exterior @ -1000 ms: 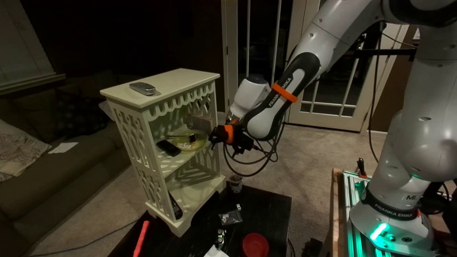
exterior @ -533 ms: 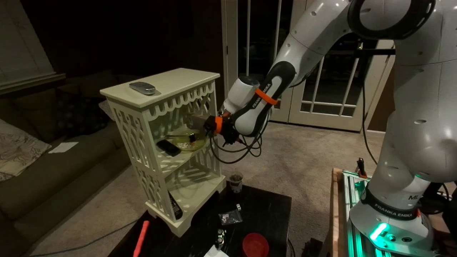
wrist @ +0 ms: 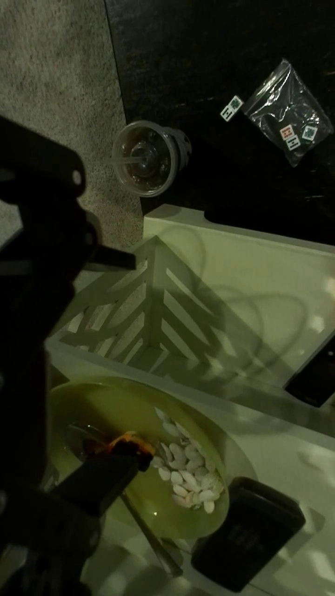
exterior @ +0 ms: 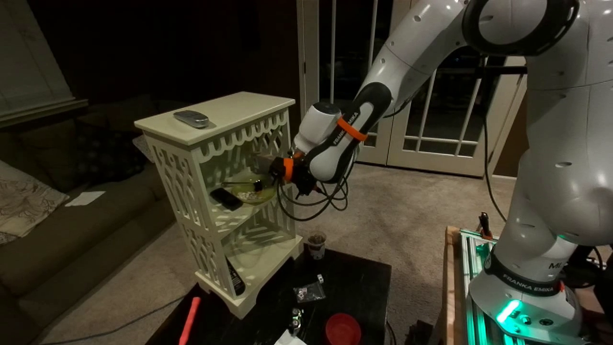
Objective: Put the plate on the top part of the shelf
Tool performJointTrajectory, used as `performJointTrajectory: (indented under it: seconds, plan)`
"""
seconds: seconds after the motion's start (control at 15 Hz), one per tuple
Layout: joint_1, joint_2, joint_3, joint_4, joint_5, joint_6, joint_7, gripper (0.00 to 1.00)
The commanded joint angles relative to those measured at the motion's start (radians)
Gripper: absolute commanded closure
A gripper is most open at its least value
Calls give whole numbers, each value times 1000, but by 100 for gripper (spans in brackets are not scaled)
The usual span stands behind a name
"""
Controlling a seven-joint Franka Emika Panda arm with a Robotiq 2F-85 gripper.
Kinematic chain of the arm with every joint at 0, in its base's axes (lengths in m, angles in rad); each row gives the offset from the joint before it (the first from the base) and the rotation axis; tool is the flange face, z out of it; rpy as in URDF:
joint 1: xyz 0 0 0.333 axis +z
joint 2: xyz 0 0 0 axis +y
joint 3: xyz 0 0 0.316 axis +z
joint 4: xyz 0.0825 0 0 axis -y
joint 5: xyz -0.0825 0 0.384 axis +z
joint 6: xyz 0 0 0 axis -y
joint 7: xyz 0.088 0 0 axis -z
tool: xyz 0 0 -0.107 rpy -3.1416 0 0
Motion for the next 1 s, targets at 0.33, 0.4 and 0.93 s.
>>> performJointTrajectory:
  seconds: [0.33, 0.4, 0.93]
  plan:
    - [18, 140, 28, 123, 123, -35, 62, 0]
    - [32, 156, 19, 151, 188, -46, 18, 0]
    - [28, 209, -25, 336, 215, -276, -20, 0]
